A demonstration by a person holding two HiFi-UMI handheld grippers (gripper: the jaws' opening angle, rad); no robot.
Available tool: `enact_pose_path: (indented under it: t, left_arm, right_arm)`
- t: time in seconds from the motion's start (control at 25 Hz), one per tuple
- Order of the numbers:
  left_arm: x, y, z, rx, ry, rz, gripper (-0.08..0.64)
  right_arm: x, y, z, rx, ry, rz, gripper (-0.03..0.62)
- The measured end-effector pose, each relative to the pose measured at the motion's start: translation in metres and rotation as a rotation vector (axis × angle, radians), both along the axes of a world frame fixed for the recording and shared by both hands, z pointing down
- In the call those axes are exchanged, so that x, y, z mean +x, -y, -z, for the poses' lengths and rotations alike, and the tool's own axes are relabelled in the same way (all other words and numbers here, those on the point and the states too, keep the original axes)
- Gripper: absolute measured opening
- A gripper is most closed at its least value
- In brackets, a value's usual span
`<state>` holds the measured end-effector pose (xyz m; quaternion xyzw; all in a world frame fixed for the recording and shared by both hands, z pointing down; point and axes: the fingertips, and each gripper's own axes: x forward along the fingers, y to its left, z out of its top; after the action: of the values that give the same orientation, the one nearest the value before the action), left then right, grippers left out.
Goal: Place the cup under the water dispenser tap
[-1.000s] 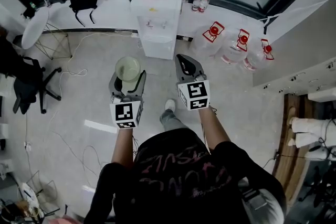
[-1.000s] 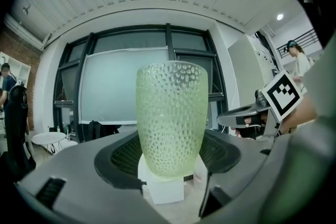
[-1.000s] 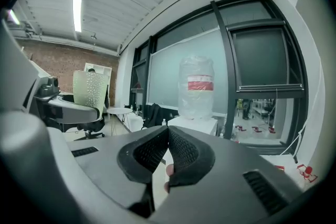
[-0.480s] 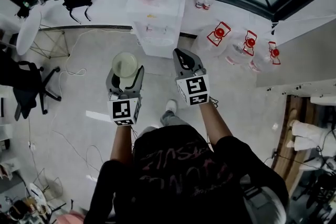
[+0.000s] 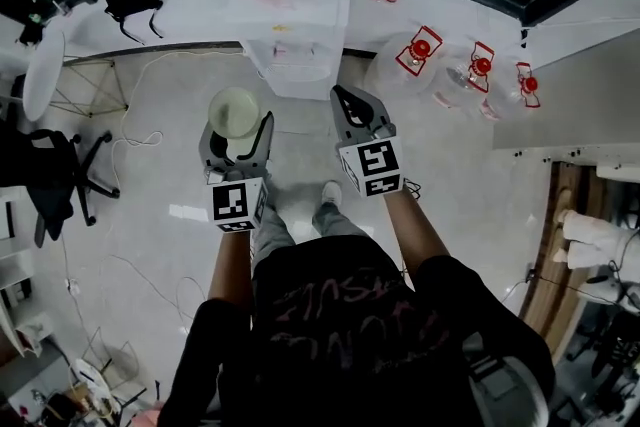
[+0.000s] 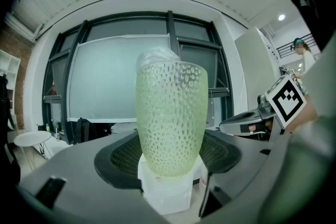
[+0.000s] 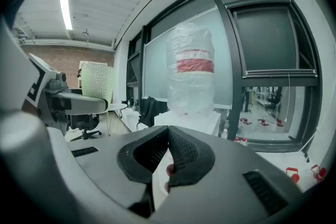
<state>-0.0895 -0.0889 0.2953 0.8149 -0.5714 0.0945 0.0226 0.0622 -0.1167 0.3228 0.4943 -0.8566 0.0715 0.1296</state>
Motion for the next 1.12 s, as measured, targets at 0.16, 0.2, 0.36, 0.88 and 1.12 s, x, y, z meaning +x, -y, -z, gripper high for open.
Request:
enact_pose_path:
  t: [0.16,0.2,0.36,0.88,1.12]
  left_arm:
    - [-0.003,0.019,-0.016,0.004,-0.03,-0.051,0.336]
    - [-0.006,0.024,-0.019,0.007,-0.039,-0.061,0.336]
    - [-0.017,0.046,-0.04,0.002,-0.06,-0.101,0.334]
    - [-0.035,0.096,-0.132,-0.078,-0.069,-0.174,0.336]
    - [-0.029,0.117,-0.189,-0.088,-0.068,-0.159,0.336]
  right_arm:
    - [-0.001,0.01,-0.013,-0.01,-0.023,-0.045,0.015]
    - [-0.002,0.012,-0.017,-0.01,-0.028,-0.058,0.015]
    - [-0.006,0.023,-0.029,-0.008,-0.029,-0.118,0.015]
    - [-0.019,0.047,-0.104,-0.018,-0.015,-0.235,0.015]
    - [-0.009,0.059,-0.16,-0.057,-0.008,-0.254,0.015]
